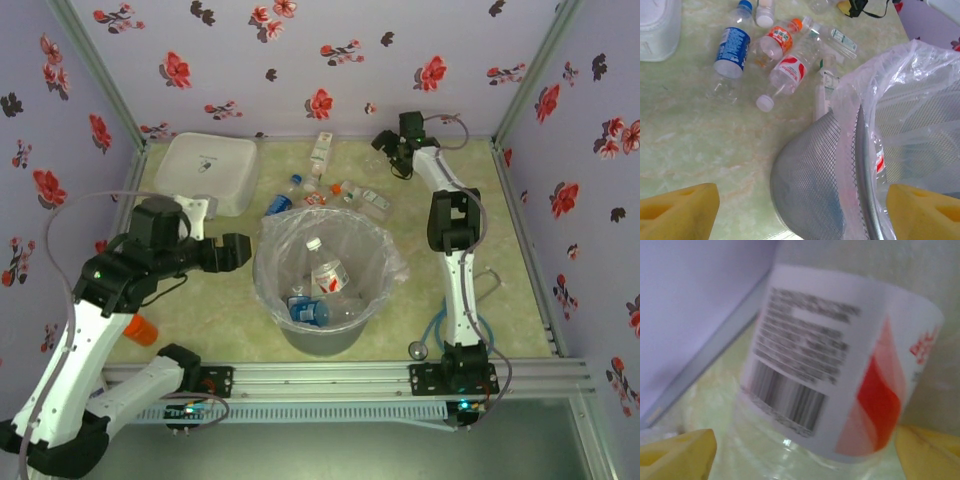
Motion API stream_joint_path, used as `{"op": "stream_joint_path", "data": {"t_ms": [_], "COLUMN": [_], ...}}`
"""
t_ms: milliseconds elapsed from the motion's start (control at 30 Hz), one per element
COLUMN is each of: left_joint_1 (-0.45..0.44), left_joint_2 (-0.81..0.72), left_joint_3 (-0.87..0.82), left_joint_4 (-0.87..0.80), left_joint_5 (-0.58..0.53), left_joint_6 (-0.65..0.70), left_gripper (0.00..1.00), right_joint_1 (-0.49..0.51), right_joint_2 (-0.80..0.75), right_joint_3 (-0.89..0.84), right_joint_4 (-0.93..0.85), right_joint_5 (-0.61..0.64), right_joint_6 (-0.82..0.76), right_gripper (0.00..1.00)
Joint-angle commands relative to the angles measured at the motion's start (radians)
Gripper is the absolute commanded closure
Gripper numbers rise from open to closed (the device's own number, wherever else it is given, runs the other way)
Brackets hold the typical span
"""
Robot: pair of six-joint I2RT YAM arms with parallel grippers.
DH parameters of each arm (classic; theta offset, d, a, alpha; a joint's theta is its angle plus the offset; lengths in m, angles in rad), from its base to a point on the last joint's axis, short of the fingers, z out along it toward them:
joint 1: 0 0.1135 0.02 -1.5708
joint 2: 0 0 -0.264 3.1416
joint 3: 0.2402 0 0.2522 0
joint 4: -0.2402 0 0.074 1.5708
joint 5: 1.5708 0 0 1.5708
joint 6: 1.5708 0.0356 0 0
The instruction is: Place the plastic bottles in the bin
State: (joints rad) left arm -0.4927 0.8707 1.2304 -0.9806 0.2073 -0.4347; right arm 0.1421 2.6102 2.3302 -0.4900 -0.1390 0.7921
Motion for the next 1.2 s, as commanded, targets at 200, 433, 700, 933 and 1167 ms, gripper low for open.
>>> {"op": "stream_joint_path", "data": {"t_ms": [200,433,700,933,1167], "left_joint_1": [-0.107,-0.155,-0.186,-0.185,-0.191], "left_joint_2": [0.071,0.085,0.117,0.138,0.136], "left_joint_3": [0.010,0.011,-0.004,-0.034,-0.056], "left_joint_4": [0.027,0.090,0.127,0.174,0.198], "left_joint_5": [-0.052,-0.051,-0.046,-0.018,-0.032], "left_joint_6": [-0.002,0.014,0.043,0.051,0.045], "left_gripper": [0.17,0.16,0.19,0.33,0.43], "right_joint_1": [-0.025,-0.072,-0.124,-0.124,-0.065], "right_joint_2": [-0.108,-0.400,-0.783,-1.148,-1.455], "right_joint_3": [-0.091,-0.412,-0.744,-0.917,-0.929], "right_joint_4": [-0.080,-0.002,0.020,-0.044,-0.179], "right_joint_5": [0.025,0.082,0.085,0.000,-0.063], "right_joint_6": [-0.114,-0.212,-0.323,-0.360,-0.407], "right_gripper": [0.37,0.43,0.46,0.52,0.54]}}
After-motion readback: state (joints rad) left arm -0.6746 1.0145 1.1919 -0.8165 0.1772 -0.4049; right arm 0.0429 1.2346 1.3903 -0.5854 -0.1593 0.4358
